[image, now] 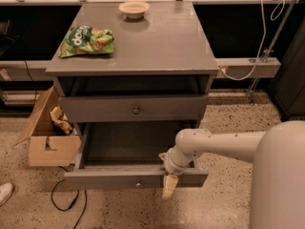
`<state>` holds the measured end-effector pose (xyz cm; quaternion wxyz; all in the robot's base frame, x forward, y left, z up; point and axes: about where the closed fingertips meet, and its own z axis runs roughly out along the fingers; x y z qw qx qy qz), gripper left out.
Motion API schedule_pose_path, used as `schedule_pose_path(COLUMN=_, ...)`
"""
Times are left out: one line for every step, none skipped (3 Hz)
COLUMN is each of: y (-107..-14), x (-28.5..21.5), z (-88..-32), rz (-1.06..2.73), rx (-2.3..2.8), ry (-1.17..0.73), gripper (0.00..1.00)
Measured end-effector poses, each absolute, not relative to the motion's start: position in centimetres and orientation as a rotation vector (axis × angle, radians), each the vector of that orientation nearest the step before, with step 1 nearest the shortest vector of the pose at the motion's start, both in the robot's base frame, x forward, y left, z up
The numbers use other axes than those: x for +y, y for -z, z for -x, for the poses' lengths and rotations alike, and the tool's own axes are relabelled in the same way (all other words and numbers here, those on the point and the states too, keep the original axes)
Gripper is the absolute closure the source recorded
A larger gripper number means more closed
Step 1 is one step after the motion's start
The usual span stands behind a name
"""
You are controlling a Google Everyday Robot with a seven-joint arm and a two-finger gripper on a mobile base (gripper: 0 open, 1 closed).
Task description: Open middle drawer
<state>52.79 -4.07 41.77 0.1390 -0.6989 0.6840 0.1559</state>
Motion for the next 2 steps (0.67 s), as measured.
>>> schedule_pose_path(y=-46.4, x=-5.1, z=-51.3, rz=2.001, rx=1.908, ry=-0.379, gripper=0.0)
schedule_pose_path(y=-52.9, x=-7.4, z=-48.7, rz=1.942, rx=1.844, ry=-0.275, gripper=0.0)
